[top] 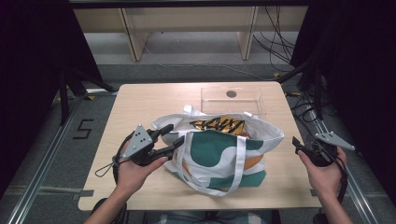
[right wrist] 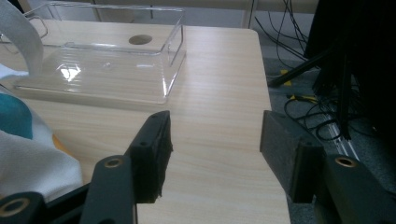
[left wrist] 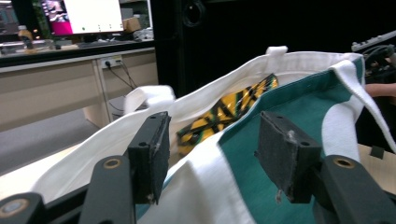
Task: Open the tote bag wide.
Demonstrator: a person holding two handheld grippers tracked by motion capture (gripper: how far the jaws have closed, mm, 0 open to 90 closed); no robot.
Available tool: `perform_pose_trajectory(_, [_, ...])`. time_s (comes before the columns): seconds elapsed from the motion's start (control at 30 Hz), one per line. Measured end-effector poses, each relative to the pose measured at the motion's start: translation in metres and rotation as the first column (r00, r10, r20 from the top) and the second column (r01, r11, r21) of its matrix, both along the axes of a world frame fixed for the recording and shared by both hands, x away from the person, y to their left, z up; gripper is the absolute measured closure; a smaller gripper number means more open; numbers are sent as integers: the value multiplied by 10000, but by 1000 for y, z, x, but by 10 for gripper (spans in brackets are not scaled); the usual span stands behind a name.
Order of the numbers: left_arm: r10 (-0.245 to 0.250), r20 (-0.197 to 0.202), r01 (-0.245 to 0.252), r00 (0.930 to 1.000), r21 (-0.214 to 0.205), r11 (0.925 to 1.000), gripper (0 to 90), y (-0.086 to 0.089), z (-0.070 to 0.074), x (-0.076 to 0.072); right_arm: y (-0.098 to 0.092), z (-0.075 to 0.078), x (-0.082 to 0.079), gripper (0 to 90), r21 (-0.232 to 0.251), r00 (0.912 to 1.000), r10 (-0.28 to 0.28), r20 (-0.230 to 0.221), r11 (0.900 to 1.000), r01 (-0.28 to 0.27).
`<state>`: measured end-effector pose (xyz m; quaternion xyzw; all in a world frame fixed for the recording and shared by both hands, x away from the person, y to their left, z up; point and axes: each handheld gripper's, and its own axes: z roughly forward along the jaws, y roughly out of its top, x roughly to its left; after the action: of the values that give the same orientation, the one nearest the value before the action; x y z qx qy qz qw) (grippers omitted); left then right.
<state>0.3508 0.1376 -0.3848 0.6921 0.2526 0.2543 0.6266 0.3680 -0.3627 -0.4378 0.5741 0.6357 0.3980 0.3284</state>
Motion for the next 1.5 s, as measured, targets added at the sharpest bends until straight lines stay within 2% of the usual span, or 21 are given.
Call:
perform_pose_trajectory(0.07, [-228, 54, 228, 9997, 174, 9996, 430, -11, 3, 1, -1, 0, 0, 440, -83, 10000, 39, 31, 10000, -39])
perform_pose_trajectory(0.1, [-228, 54, 228, 9997, 174, 9996, 430, -11, 3, 1, -1, 0, 0, 440, -83, 10000, 39, 31, 10000, -39])
perform_pose_trajectory(0.13, [-468, 46, 466, 9989, 275, 9985, 429, -20, 4, 2, 0, 0, 0, 440, 63, 10000, 61, 33, 10000, -61])
perform_pose_trajectory(0.17, [-468, 46, 466, 9989, 275, 9985, 428, -20, 4, 2, 0, 0, 0, 440, 63, 10000, 61, 33, 10000, -61])
perform_pose_trajectory(0.27, [-816, 28, 813, 9967, 555, 9951, 427, -33, 7, 4, -2, 0, 1, 439, -256, 9998, 177, 32, 9995, -176])
perform_pose_trajectory(0.3, [-911, 19, 909, 9958, 592, 9941, 427, -38, 7, 5, -2, 0, 1, 439, -225, 9998, 206, 47, 9995, -205])
perform_pose_trajectory(0.47, [-1352, -36, 1350, 9908, 968, 9861, 436, -56, 11, 12, -3, -1, 1, 437, -245, 9998, 201, 50, 9995, -200])
perform_pose_trajectory(0.53, [-1524, -149, 1531, 9882, 1141, 9816, 439, -63, 13, 14, -1, -1, 1, 436, 48, 9999, 82, -62, 10000, -82])
perform_pose_trajectory(0.63, [-1735, -322, 1764, 9843, 1511, 9727, 442, -72, 13, 18, -1, -1, 0, 436, -57, 10000, -4, -38, 10000, 4])
perform_pose_trajectory(0.7, [-1748, -446, 1800, 9836, 1772, 9676, 440, -76, 13, 21, -1, -1, 0, 435, -53, 10000, 6, -56, 10000, -6])
perform_pose_trajectory(0.73, [-1699, -542, 1771, 9840, 1851, 9666, 438, -78, 12, 22, 1, -1, -1, 434, 228, 9995, -130, -276, 9996, 136])
perform_pose_trajectory(0.8, [-1755, -600, 1840, 9827, 1984, 9627, 437, -80, 12, 23, -3, -2, 1, 434, -62, 9998, 113, -136, 9999, -114])
perform_pose_trajectory(0.83, [-1749, -642, 1848, 9825, 2185, 9582, 437, -82, 12, 24, -3, -2, 1, 434, -62, 9998, 113, -136, 9999, -114])
perform_pose_trajectory(0.87, [-1792, -645, 1893, 9817, 2298, 9547, 442, -83, 12, 25, 1, -1, -1, 434, 248, 9994, -124, -326, 9996, 132])
perform_pose_trajectory(1.03, [-1753, -622, 1858, 9826, 2841, 9406, 470, -87, 14, 25, 0, -2, -1, 439, 35, 9997, 8, -241, 10000, -7])
perform_pose_trajectory(1.1, [-1713, -594, 1813, 9834, 3131, 9323, 504, -87, 15, 25, 0, -2, -1, 438, 110, 9996, -8, -296, 9999, 11])
perform_pose_trajectory(1.13, [-1659, -609, 1767, 9843, 3200, 9308, 544, -88, 16, 25, 0, -2, -1, 438, 122, 9993, -26, -360, 9999, 31])
perform_pose_trajectory(1.2, [-1573, -644, 1698, 9854, 3256, 9301, 565, -88, 16, 25, 0, -2, 0, 438, 162, 9996, 68, -256, 9998, -64])
perform_pose_trajectory(1.23, [-1568, -640, 1692, 9856, 3319, 9280, 588, -88, 17, 25, 0, -2, 0, 438, 128, 9993, -9, -370, 9999, 14])
perform_pose_trajectory(1.3, [-1556, -628, 1677, 9858, 3482, 9223, 632, -88, 18, 26, -3, -3, 1, 437, -213, 9996, 215, -187, 9995, -219])
perform_pose_trajectory(1.5, [-1429, -812, 1629, 9864, 3702, 9146, 768, -86, 18, 27, -2, -3, 1, 437, -133, 9995, 167, -259, 9998, -171])
